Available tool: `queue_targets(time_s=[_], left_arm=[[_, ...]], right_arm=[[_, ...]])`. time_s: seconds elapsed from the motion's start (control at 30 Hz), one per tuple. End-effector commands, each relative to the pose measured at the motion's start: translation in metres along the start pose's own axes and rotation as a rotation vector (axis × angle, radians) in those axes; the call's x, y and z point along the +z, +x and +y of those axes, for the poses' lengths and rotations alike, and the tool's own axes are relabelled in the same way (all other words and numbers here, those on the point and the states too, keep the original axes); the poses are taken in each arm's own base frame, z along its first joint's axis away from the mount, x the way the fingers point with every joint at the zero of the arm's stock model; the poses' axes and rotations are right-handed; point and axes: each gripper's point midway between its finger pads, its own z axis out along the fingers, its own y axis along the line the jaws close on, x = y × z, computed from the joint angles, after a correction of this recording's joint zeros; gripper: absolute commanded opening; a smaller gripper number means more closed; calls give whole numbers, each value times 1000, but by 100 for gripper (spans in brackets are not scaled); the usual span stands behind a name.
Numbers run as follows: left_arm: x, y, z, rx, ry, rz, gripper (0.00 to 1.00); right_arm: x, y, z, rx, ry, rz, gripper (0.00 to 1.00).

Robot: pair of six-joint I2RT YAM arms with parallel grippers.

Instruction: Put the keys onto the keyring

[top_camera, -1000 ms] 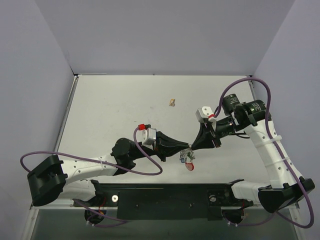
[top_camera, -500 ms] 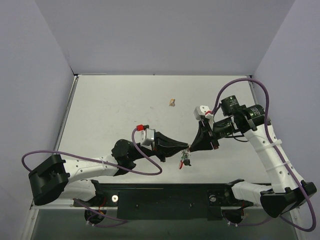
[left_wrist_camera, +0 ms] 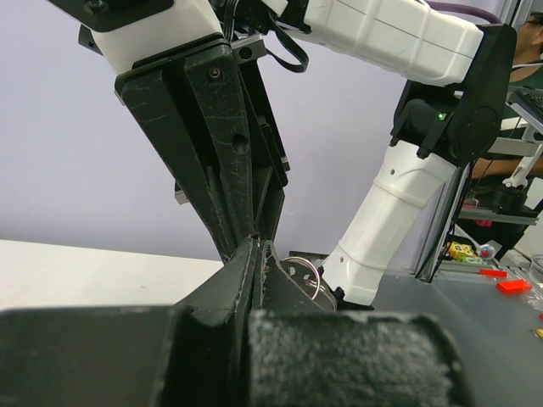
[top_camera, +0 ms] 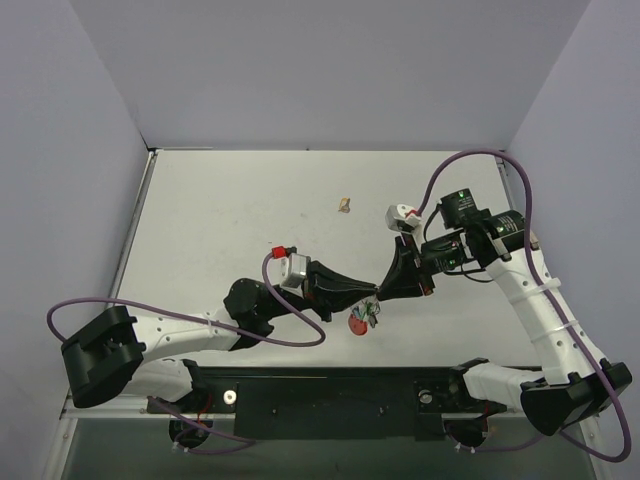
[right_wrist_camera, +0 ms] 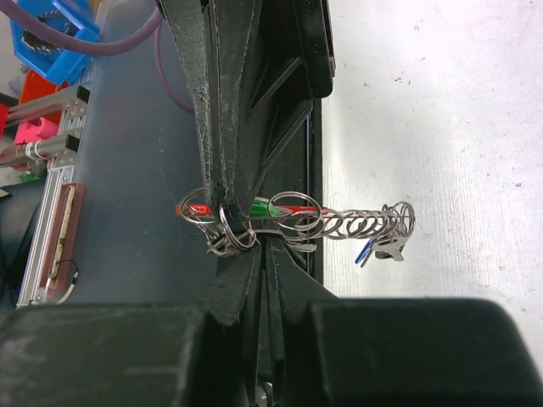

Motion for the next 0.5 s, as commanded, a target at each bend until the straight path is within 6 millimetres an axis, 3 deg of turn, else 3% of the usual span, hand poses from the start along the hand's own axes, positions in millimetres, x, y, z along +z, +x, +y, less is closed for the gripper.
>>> queue_targets(time_s=[0.0, 0.47], left_arm=[[9, -46, -27, 39, 120, -166, 0], [11, -47, -31, 16, 159, -184, 0]], right_arm=[[6, -14, 0, -12, -47, -59, 0], [6, -22, 4, 14, -87, -94, 0]])
